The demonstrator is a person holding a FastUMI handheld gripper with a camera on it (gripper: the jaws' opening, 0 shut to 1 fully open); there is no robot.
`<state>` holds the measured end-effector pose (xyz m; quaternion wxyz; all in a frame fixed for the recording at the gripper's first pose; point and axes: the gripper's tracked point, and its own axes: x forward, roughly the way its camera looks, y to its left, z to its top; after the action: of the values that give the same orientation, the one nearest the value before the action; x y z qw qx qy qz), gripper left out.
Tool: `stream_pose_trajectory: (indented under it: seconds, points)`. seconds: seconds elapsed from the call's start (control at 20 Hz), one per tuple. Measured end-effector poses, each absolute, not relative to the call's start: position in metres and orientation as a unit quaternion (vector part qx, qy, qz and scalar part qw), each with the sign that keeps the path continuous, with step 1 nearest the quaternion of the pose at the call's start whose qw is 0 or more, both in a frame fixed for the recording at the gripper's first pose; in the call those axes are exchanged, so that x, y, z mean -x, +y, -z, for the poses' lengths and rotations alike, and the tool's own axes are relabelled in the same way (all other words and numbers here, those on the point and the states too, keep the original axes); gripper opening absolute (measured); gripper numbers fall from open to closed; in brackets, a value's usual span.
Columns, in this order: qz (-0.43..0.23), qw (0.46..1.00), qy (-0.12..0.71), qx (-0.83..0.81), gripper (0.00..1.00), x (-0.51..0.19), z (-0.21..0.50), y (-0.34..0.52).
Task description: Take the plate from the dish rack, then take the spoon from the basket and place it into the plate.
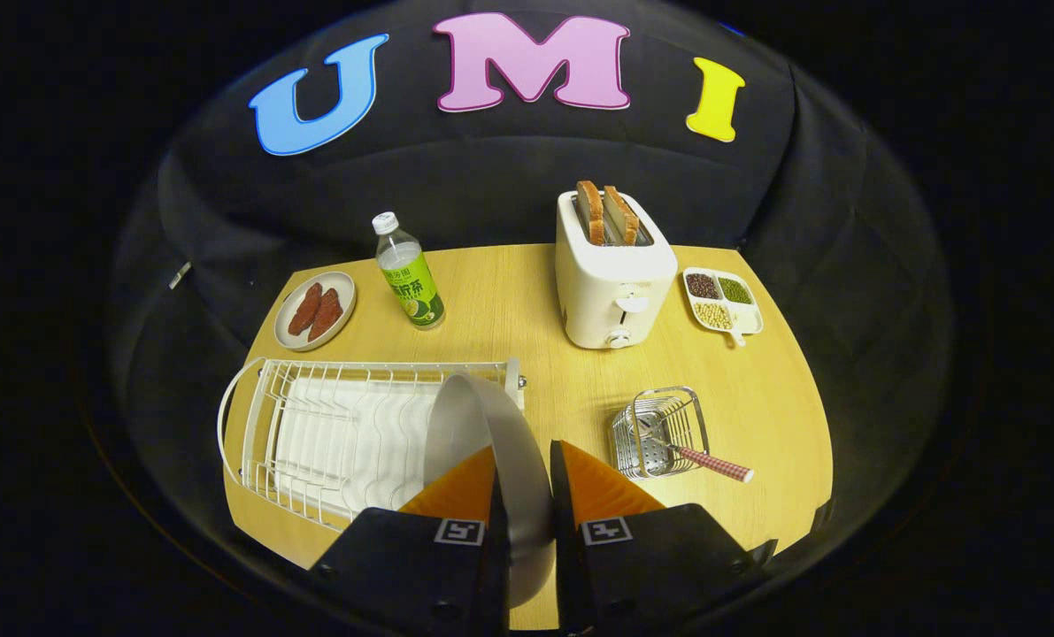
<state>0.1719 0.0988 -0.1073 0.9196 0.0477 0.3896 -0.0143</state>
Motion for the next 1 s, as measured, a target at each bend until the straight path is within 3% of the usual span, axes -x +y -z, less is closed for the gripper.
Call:
stream_pose_trajectory:
  seconds: [0.2,0.55,1.0]
  points:
    - [-0.048,0.922,0.372,-0.094,0.25,-0.139,0.093,0.103]
    - [-0.09,0.912,0.369,-0.151,0.25,-0.052,0.087,0.062]
    - [-0.059,0.899,0.403,-0.16,0.25,0.024,0.138,-0.02]
